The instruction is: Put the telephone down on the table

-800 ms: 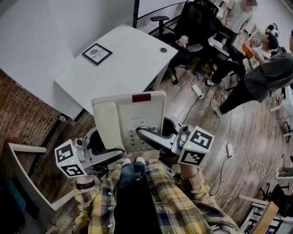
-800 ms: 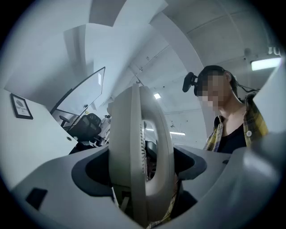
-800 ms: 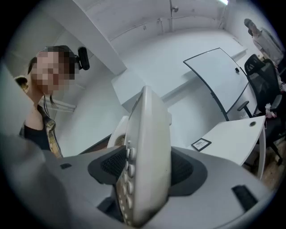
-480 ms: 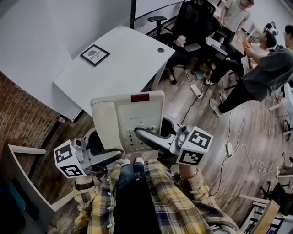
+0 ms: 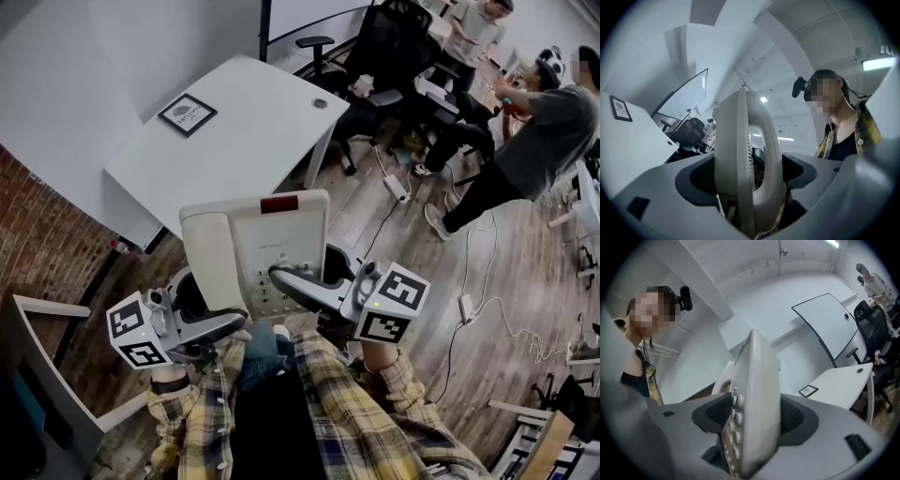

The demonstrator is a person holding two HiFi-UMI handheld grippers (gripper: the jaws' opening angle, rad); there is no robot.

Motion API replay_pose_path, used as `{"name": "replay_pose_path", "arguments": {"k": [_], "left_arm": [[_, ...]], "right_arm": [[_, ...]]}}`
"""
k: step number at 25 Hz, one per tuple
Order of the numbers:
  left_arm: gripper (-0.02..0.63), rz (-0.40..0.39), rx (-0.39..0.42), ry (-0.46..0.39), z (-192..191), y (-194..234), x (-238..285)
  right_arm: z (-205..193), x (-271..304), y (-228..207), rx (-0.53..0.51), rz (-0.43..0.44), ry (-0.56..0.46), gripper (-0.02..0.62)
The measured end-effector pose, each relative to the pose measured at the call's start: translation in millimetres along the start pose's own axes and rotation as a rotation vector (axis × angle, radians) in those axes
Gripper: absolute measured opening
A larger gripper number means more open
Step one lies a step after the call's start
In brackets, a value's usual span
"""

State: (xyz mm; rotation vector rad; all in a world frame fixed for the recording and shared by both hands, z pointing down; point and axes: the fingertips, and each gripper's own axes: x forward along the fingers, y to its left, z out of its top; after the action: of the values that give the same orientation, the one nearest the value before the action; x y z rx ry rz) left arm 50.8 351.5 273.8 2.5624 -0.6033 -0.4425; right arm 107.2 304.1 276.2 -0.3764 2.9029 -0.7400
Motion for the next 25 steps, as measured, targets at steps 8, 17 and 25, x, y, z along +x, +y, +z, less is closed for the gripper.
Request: {"name": "replay_pose_path", "arguments": {"k": [8,17,25], "left_arm": [[0.393,0.011,-0.024,0.005,2,22,6],[0.393,0.011,-0.044,0.008,27,80,14],[0.393,-0.033,-0.089,0.014,83,173,40]], "right_arm": [[1,8,-22,0.026,-0.009,0.006,0.276],[16,44,-71,0.045,-0.026,0.007,0.276],[64,101,-150,0.044,-0.085,0.01,0.276]]}}
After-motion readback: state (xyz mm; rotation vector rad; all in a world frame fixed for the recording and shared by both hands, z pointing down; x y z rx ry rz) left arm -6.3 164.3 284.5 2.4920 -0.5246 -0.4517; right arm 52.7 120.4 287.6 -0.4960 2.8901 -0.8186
